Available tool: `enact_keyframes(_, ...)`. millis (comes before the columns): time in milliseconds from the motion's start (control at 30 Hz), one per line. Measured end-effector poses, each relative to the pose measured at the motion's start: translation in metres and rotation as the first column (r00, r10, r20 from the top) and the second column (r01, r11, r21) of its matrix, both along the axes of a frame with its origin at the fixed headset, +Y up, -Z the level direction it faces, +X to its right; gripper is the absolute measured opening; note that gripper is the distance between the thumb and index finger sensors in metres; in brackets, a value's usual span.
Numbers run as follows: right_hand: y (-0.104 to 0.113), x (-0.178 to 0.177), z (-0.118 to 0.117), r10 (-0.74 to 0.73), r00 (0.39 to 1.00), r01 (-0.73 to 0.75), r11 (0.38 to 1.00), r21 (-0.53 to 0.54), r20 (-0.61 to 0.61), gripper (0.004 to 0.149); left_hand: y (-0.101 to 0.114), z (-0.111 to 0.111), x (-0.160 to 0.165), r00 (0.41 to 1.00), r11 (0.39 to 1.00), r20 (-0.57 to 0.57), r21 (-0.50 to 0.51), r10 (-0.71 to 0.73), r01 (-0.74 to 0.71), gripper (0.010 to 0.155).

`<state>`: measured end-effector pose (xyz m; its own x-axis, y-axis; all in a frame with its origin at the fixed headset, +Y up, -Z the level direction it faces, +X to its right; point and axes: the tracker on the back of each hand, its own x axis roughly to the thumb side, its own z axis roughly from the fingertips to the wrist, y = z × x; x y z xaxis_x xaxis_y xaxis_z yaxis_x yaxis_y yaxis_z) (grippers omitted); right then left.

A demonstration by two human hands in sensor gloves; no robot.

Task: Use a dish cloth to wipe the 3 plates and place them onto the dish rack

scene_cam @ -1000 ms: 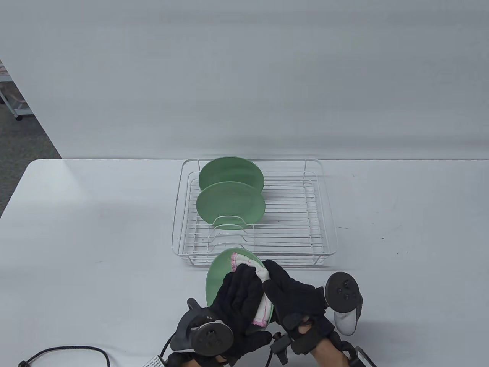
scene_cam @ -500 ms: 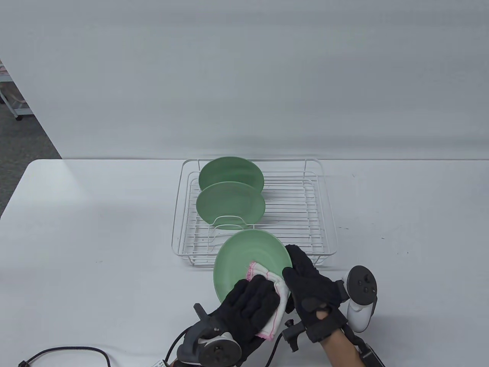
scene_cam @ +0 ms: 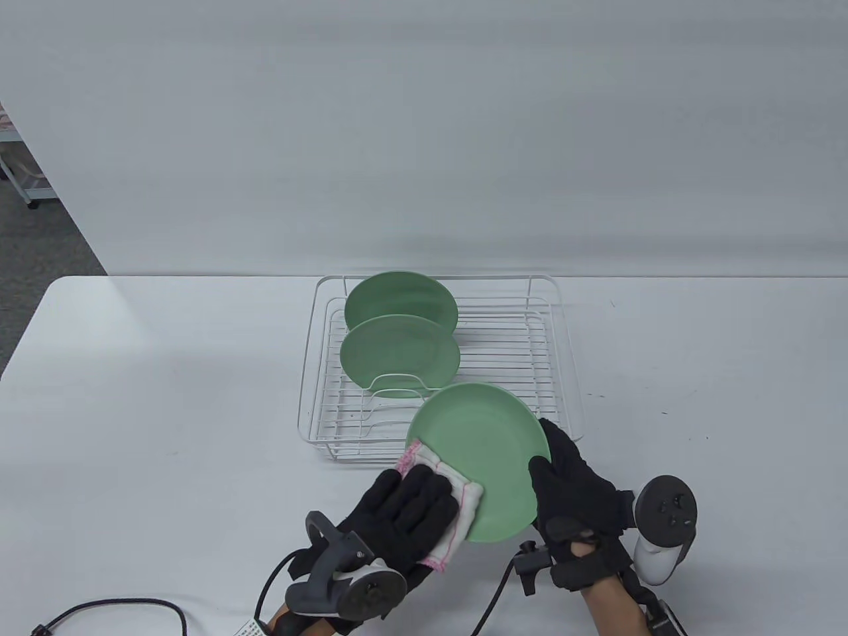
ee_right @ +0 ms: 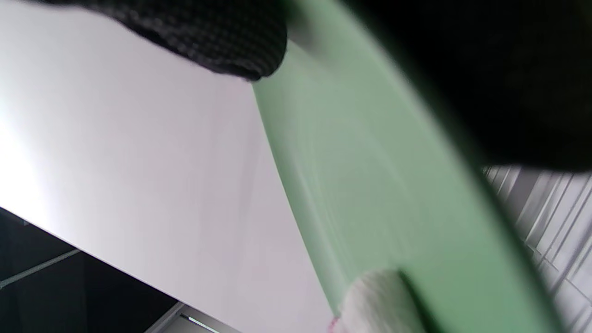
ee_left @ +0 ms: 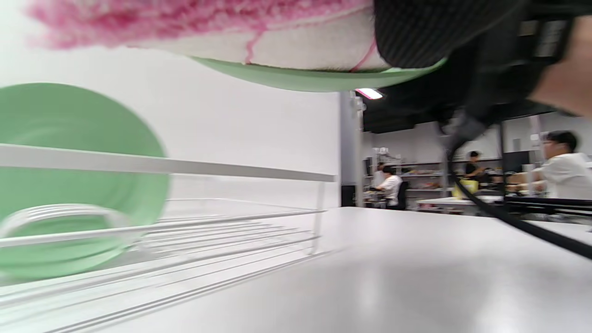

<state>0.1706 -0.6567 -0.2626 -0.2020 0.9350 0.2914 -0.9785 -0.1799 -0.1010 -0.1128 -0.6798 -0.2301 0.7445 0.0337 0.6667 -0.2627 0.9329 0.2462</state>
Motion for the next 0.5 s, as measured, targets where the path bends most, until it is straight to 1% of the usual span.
enact_keyframes(33,0.000,-0.003,0.001,0.015,1.000,-0.015,1.000,0.004,-0.016,0.075,-0.001,-0.003,-0.004,1.000,1.000,-0.020,-0.009,0.017,-0.017,0.066)
enact_keyframes(67,0.000,-0.010,0.001,0.040,0.998,-0.040,0.999,0.006,-0.046,0.079,-0.002,-0.008,-0.009,0.998,0.999,-0.044,-0.029,0.038,-0.040,0.067)
enact_keyframes(100,0.000,-0.017,0.002,0.073,0.994,-0.073,0.997,0.007,-0.084,0.062,-0.003,-0.010,-0.011,0.997,0.998,-0.066,-0.046,0.047,-0.051,0.068)
enact_keyframes(200,-0.003,-0.043,0.006,0.207,0.959,-0.206,0.978,0.026,-0.193,0.064,-0.009,-0.015,-0.015,0.994,0.995,-0.106,-0.095,0.029,-0.039,0.077)
enact_keyframes(267,-0.005,-0.060,0.009,0.275,0.937,-0.274,0.961,0.035,-0.215,0.065,-0.014,-0.015,-0.012,0.996,0.993,-0.087,-0.112,0.025,-0.035,0.085)
enact_keyframes(333,-0.007,-0.068,0.009,0.307,0.926,-0.306,0.951,0.040,-0.221,0.066,-0.016,-0.012,-0.006,0.999,0.990,-0.042,-0.135,0.032,-0.037,0.090)
enact_keyframes(400,-0.009,-0.070,0.008,0.287,0.928,-0.291,0.957,0.017,-0.239,0.066,-0.015,-0.007,0.001,0.997,0.989,0.027,-0.136,0.070,-0.066,0.092)
enact_keyframes(433,-0.009,-0.070,0.007,0.271,0.931,-0.278,0.961,0.007,-0.246,0.066,-0.014,-0.004,0.004,0.996,0.989,0.043,-0.131,0.077,-0.071,0.093)
enact_keyframes(500,-0.011,-0.066,0.004,0.212,0.941,-0.226,0.974,-0.023,-0.265,0.066,-0.012,0.002,0.011,0.995,0.992,0.079,-0.116,0.057,-0.048,0.093)
